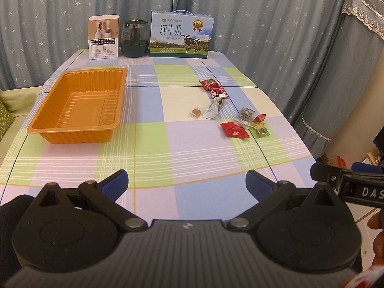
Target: Organize snacks
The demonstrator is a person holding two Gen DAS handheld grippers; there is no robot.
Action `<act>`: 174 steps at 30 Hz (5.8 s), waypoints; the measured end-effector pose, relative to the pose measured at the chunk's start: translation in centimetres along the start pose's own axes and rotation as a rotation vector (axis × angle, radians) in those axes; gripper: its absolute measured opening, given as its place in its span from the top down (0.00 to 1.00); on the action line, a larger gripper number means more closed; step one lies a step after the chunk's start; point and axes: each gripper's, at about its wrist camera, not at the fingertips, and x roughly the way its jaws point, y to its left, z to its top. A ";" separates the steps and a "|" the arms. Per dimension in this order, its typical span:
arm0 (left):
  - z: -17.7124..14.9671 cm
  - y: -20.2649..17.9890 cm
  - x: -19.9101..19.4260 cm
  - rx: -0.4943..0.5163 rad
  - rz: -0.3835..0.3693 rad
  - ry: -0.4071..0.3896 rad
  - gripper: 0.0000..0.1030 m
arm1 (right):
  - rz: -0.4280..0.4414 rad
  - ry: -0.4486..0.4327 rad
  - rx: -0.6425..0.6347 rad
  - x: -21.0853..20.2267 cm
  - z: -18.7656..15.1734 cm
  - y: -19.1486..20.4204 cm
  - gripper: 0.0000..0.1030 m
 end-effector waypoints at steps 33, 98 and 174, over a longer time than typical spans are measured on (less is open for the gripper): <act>0.0 0.0 0.0 -0.001 -0.001 -0.004 0.00 | -0.001 -0.001 0.001 -0.1 0.0 0.1 0.00; 6.3 -6.0 27.8 0.527 -0.356 0.103 0.76 | 0.059 0.043 0.003 22.4 4.7 -8.7 0.23; 9.6 25.5 13.3 -0.036 0.114 -0.020 0.59 | 0.496 0.052 -0.259 24.8 7.4 25.3 0.73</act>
